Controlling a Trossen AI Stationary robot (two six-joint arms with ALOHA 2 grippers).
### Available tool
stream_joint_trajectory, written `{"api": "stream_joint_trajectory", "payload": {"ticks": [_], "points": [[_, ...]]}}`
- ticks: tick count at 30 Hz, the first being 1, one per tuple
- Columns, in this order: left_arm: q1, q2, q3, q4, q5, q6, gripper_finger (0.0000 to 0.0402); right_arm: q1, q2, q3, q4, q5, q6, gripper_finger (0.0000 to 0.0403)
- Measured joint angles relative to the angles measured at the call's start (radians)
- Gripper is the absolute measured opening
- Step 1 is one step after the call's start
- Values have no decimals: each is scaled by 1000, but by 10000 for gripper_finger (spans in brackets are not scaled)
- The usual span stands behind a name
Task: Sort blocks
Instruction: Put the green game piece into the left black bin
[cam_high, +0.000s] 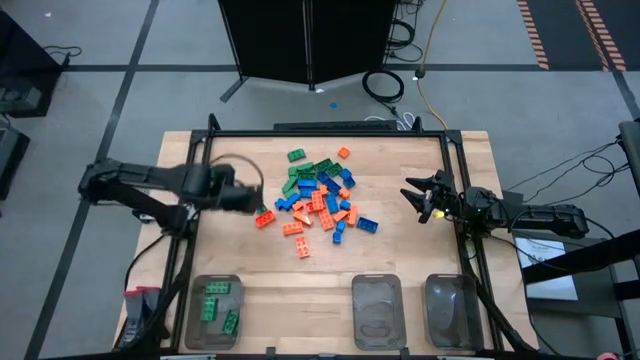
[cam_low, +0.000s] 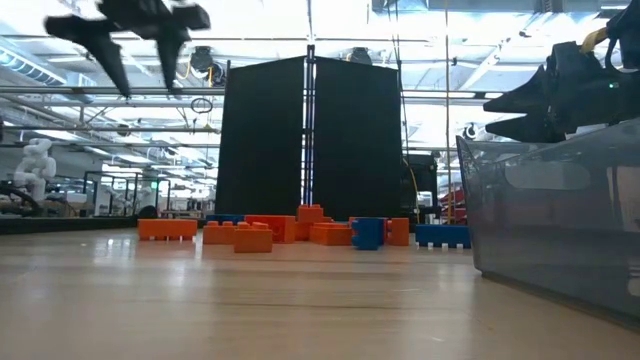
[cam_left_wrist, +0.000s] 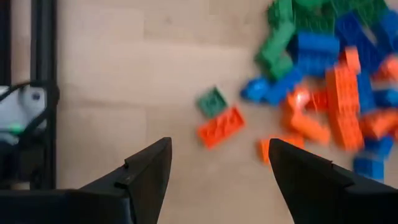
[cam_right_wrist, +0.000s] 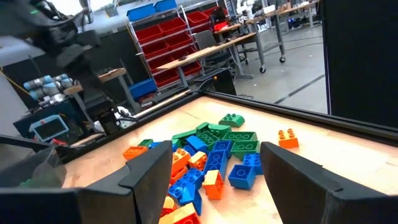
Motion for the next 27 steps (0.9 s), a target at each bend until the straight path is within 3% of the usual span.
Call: {"api": "stream_joint_trajectory", "payload": {"ticks": [5, 14, 19, 27], "points": [[120, 84, -1, 95, 8, 128, 272, 0, 0, 0, 0, 0, -20, 238], [177, 315, -2, 110, 48, 153, 272, 0, 0, 0, 0, 0, -22, 238], [218, 424, -3, 219, 110, 328, 272, 0, 0, 0, 0, 0, -42, 238], [284, 461, -3, 152, 119, 385, 272, 0, 0, 0, 0, 0, -47, 238]]}}
